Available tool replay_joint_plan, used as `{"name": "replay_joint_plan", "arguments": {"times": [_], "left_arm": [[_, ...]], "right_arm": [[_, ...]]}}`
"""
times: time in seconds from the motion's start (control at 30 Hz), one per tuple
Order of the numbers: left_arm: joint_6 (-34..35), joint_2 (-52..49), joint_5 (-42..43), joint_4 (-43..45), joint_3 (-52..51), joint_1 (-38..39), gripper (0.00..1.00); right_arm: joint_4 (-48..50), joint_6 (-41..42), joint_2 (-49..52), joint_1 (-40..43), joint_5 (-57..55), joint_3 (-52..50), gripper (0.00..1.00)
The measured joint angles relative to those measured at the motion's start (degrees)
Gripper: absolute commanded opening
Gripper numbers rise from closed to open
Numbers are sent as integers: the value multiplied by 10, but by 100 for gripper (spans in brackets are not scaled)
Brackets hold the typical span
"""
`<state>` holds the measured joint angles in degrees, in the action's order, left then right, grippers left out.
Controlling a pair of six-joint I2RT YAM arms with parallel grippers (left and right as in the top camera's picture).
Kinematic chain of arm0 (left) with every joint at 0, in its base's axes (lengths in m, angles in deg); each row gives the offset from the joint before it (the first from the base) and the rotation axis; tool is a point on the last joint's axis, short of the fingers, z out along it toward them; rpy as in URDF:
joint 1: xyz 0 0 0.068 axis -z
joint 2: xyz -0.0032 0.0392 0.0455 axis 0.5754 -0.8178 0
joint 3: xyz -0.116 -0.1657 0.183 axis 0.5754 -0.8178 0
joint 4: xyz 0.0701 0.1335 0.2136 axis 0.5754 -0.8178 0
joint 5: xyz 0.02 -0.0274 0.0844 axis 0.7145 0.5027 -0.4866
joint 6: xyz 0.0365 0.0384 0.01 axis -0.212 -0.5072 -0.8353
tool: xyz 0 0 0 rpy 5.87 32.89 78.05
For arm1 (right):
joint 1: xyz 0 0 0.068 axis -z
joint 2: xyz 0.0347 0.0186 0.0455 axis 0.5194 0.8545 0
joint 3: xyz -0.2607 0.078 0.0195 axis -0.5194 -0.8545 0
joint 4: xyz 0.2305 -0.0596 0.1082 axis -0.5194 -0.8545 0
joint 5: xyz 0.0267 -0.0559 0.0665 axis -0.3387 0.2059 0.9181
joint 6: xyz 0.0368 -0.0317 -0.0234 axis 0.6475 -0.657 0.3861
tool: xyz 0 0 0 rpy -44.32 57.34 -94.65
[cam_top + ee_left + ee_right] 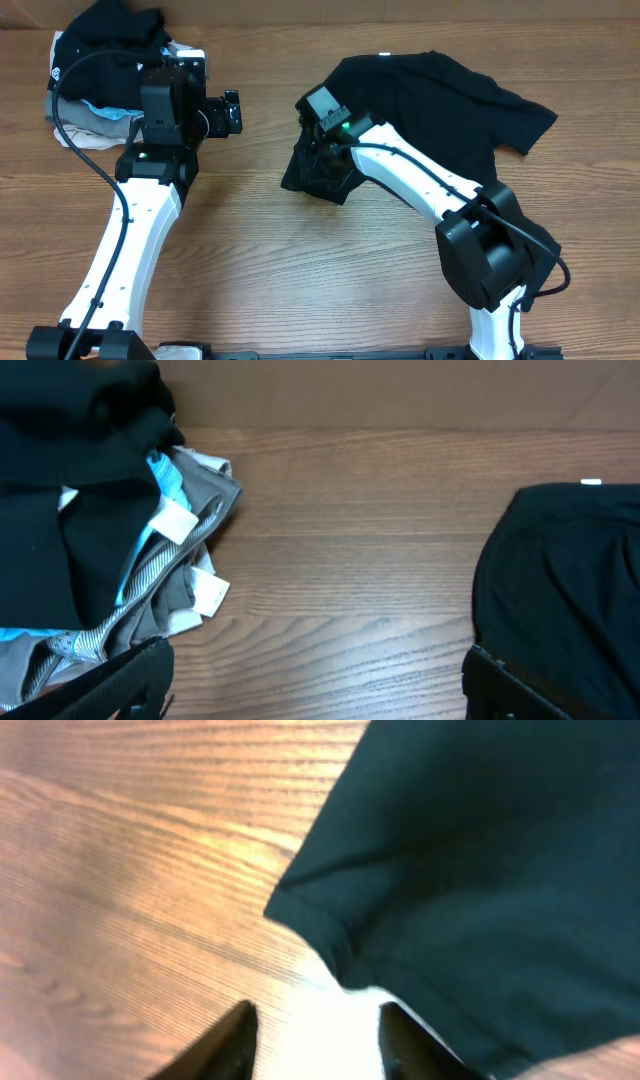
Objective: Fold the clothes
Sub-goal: 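Drag the black T-shirt leftward with the right gripper to spread it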
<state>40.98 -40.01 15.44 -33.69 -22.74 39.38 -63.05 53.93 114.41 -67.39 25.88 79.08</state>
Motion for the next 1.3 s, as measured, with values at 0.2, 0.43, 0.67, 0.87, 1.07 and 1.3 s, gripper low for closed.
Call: {"name": "replay_joint_plan", "arguments": {"times": [0.2,0.43,0.67,0.87,1.07,1.3], "left_arm": [[1,3,1,-10,0,0,100],[-76,23,140,-20,0,0,100],[-134,23,230,-37,0,13,100],[-187,23,240,-58,0,88,100],[-204,4,205,-58,1,143,100],[-209,-35,188,-58,1,149,100]], "right_arm": [[-97,2,-52,39,-24,37,91],[-239,-46,-136,174,-150,56,98],[-231,-125,-131,331,-162,30,96],[-210,-167,-131,434,-127,-1,83],[-153,-198,-131,476,-88,-66,71],[-57,-211,-131,480,-73,-189,61]]}}
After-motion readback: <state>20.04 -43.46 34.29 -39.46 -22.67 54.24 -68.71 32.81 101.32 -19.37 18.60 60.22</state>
